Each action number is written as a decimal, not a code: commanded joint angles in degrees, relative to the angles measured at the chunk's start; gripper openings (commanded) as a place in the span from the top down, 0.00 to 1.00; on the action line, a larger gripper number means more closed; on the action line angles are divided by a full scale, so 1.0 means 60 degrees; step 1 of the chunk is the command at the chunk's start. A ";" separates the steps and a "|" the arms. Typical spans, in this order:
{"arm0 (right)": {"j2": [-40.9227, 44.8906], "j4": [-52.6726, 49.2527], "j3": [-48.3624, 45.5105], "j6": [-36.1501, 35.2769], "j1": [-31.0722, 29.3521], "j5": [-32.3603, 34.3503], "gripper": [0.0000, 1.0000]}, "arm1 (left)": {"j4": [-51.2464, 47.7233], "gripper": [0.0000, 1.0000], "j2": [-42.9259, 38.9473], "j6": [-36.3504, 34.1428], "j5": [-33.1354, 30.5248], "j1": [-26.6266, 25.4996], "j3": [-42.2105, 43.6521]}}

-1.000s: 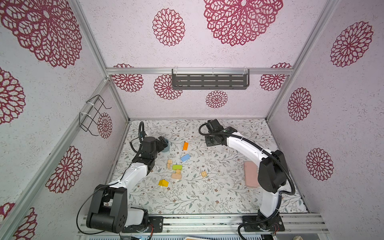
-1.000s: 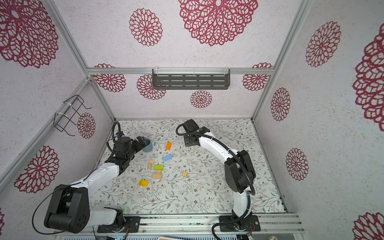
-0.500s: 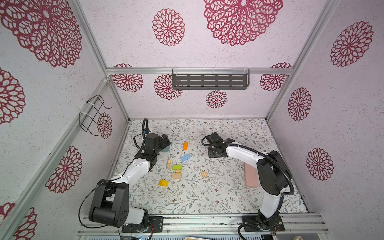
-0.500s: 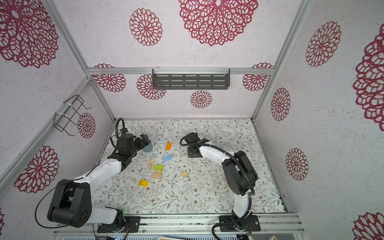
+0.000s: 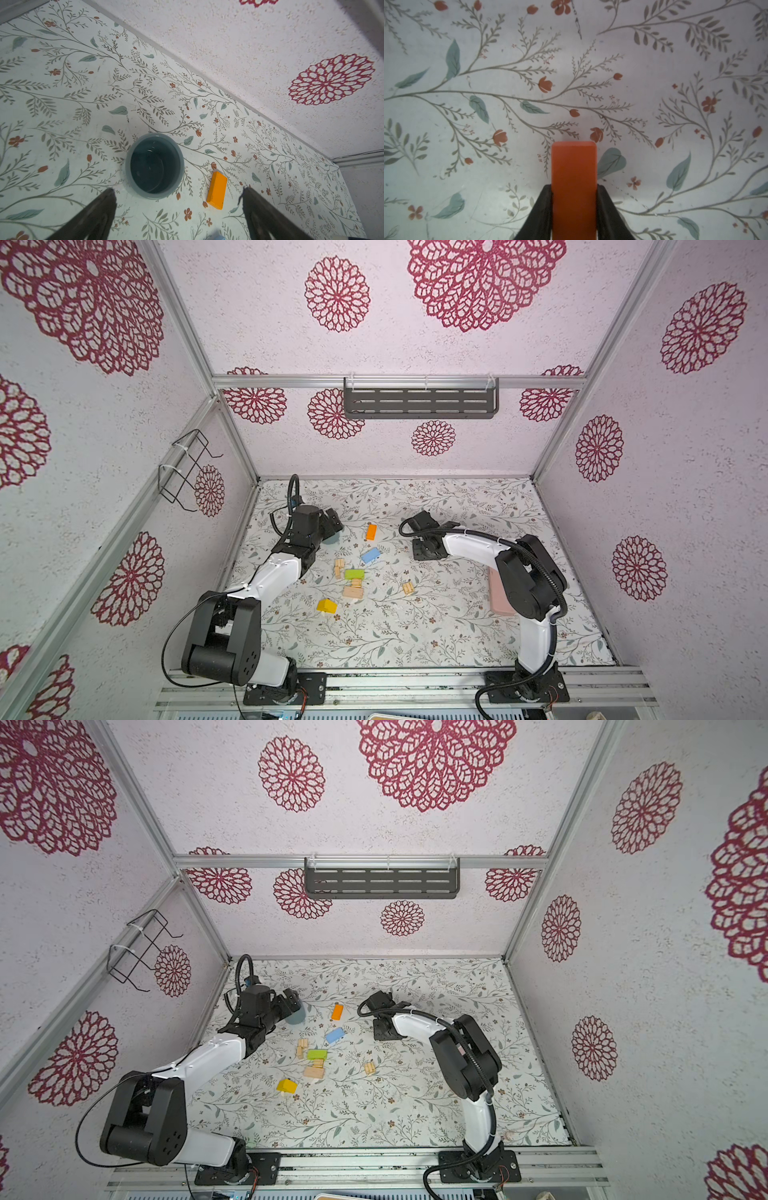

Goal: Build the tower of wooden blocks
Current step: 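Lower the red-orange block onto the table and open the right gripper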

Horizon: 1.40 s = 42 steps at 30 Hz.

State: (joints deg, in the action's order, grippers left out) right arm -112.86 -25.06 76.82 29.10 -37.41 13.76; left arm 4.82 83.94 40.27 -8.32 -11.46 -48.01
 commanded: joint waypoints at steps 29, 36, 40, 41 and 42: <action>0.2094 0.0560 -0.0602 -0.1175 0.0160 -0.1512 0.43 | -0.3790 0.03 -0.0413 -0.1566 0.0861 -0.0544 -0.2747; 0.4358 0.1733 -0.1967 -0.1684 0.1452 -0.3641 0.36 | -0.6637 0.03 -0.0004 -0.3865 0.2558 -0.1353 -0.5133; 0.5525 0.3185 -0.3317 -0.1420 0.2481 -0.5076 0.37 | -0.9657 0.09 0.1370 -0.5127 0.3090 -0.1441 -0.7617; 0.5696 0.3481 -0.3571 -0.1359 0.2675 -0.5302 0.37 | -1.0192 0.11 0.1678 -0.5385 0.3202 -0.1430 -0.8009; 0.5877 0.3831 -0.3857 -0.1277 0.2836 -0.5546 0.37 | -1.0792 0.16 0.2040 -0.5703 0.3342 -0.1437 -0.8438</action>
State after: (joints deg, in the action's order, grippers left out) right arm -80.18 -9.26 56.97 20.69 -22.17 -11.35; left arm -43.48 91.15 15.59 7.79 -20.36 -94.45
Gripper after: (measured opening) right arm 0.634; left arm 0.854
